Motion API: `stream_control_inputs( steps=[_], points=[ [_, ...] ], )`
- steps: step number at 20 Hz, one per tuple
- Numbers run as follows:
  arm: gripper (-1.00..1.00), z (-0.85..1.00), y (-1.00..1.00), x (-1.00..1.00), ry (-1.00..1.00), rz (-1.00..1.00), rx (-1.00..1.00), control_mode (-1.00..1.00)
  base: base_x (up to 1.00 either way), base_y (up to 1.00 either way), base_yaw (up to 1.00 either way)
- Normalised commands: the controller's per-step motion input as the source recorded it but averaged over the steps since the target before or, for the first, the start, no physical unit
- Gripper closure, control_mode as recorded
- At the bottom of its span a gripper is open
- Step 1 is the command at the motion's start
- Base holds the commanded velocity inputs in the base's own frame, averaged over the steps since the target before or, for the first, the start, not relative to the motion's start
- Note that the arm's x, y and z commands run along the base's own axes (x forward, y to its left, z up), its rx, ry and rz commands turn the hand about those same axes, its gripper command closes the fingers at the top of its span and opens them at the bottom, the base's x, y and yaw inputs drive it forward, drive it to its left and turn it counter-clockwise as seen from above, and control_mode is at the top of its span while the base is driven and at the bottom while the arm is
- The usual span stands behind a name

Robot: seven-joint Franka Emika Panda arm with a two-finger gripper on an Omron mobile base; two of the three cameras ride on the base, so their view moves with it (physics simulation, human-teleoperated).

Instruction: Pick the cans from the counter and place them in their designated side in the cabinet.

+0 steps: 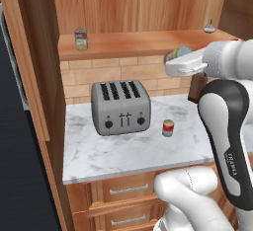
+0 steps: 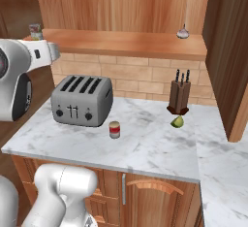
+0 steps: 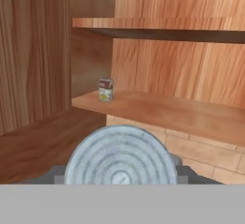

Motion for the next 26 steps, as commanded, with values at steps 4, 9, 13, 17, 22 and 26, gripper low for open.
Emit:
stream_control_inputs(
  steps=[4,9,13,17,22,26],
  points=[
    [1.0,0.11,0.13,0.32,0.0,0.04,0.02,-1.0,0.0,0.0,0.0],
    [1.0,0.01,0.2,0.29,0.0,0.05,0.02,-1.0,0.0,0.0,0.0],
    [1.0,0.0,0.19,0.27,0.01,0.04,0.0,-1.0,0.0,0.0,0.0],
    [1.0,0.04,0.11,0.25,0.0,0.03,0.0,-1.0,0.0,0.0,0.0],
    [1.0,0.02,0.09,0.24,0.0,0.02,0.0,-1.0,0.0,0.0,0.0],
    [1.0,0.01,0.1,0.22,0.0,0.0,-0.01,-1.0,0.0,0.0,0.0]
  ],
)
